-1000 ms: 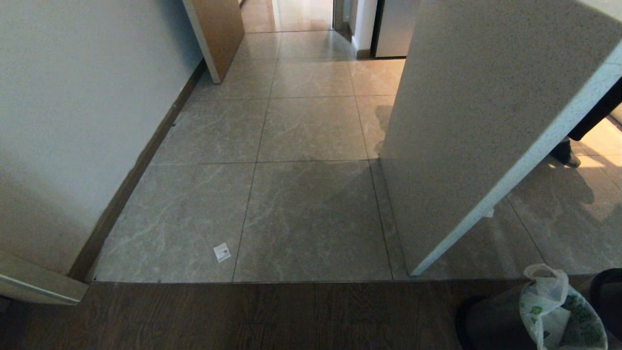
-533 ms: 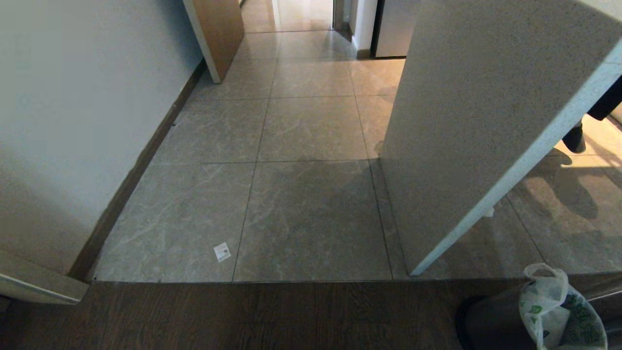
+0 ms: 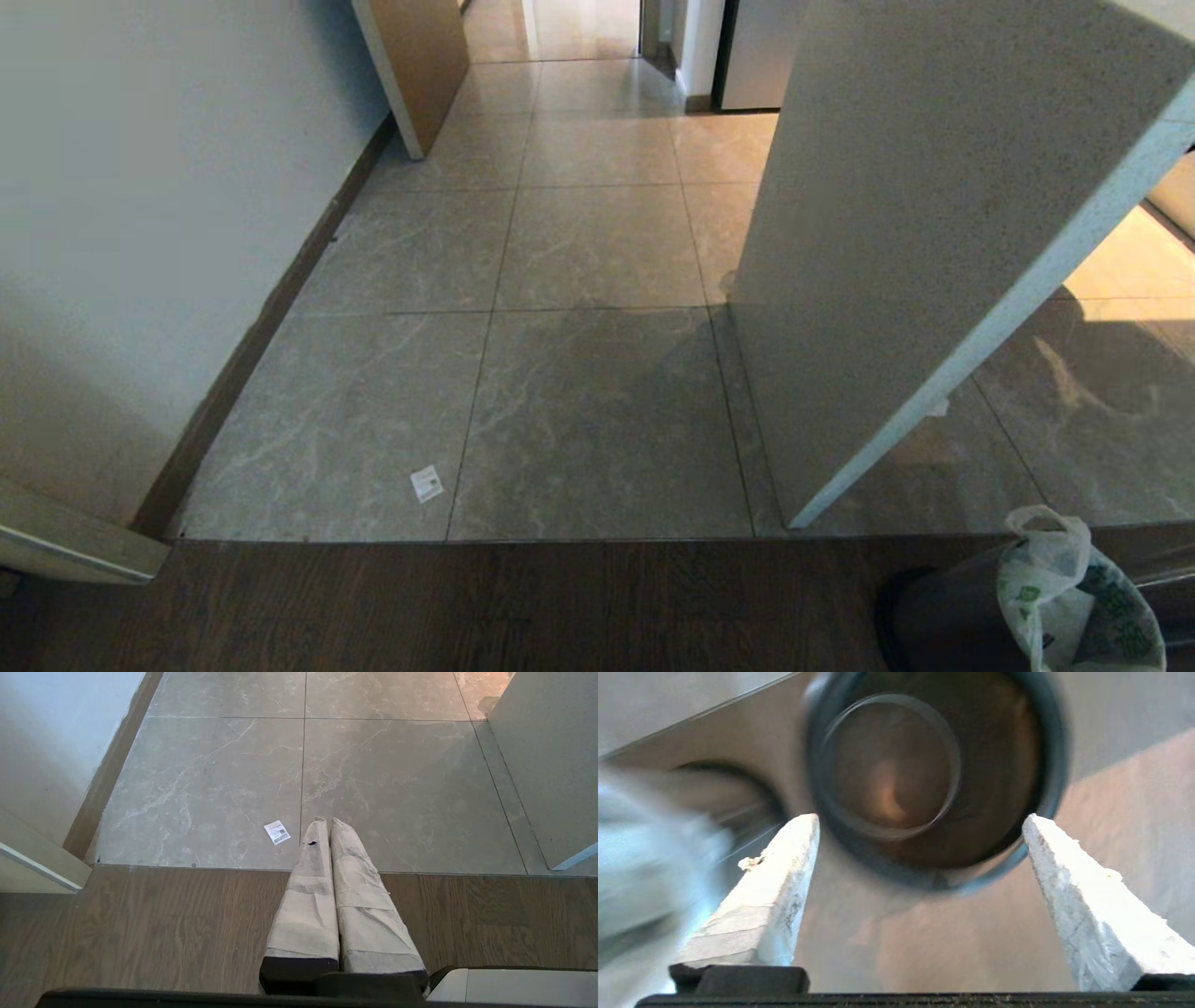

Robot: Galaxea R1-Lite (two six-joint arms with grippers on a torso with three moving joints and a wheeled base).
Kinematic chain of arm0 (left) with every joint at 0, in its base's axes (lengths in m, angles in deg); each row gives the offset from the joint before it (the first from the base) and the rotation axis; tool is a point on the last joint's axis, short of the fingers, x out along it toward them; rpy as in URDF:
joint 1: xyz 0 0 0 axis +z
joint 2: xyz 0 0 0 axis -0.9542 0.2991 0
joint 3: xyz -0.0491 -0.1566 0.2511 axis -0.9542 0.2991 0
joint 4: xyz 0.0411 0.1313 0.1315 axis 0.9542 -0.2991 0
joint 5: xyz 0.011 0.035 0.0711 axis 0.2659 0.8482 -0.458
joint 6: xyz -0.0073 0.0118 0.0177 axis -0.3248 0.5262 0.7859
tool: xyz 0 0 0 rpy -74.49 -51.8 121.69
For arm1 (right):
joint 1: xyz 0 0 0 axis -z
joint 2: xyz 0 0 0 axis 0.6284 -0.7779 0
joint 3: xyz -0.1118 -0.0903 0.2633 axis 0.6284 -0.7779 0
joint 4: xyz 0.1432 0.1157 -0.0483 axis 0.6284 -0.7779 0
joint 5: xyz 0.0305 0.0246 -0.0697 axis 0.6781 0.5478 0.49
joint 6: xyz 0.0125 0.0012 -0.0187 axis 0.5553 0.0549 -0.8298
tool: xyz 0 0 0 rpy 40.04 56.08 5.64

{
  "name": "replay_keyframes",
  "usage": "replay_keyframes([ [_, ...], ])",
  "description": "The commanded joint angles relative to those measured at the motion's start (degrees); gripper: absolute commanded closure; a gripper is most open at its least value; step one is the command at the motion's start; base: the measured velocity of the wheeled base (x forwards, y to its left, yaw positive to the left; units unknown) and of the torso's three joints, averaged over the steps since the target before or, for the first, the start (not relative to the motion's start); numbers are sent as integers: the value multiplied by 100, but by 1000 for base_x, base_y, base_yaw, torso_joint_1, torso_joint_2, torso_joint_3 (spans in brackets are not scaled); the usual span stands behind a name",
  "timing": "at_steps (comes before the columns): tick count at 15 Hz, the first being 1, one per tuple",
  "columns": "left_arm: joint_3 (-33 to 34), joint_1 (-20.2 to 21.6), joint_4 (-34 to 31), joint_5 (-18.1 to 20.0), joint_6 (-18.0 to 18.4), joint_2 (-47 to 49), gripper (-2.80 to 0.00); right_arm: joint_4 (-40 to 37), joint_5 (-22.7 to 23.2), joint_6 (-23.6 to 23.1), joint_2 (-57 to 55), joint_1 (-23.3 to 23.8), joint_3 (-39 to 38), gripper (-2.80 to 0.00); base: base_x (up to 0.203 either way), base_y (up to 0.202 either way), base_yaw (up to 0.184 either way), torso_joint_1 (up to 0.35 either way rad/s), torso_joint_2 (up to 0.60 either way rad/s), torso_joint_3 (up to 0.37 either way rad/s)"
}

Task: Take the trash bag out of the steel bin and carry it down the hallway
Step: Pick up the trash bag

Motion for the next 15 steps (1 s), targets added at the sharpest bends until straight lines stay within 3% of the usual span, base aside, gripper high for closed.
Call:
replay_keyframes([
  [1,1,2,-2,-2,-3,-2,0,-9,168,-24,983,0,-767,0,0,0,0,0,0,0],
  [5,-6,2,-3,-2,-3,-2,0,-330,596,-452,2535,-24,-2192,0,0,0,0,0,0,0],
  [7,2,2,-3,-2,-3,-2,0,-482,617,-777,3229,-29,-2767,0,0,0,0,0,0,0],
  [11,-6,2,4,-2,-3,-2,0,-468,613,-944,4641,-18,-3661,0,0,0,0,0,0,0],
  [15,2,2,-3,-2,-3,-2,0,-469,-11,-987,5616,-35,-4268,0,0,0,0,0,0,0],
])
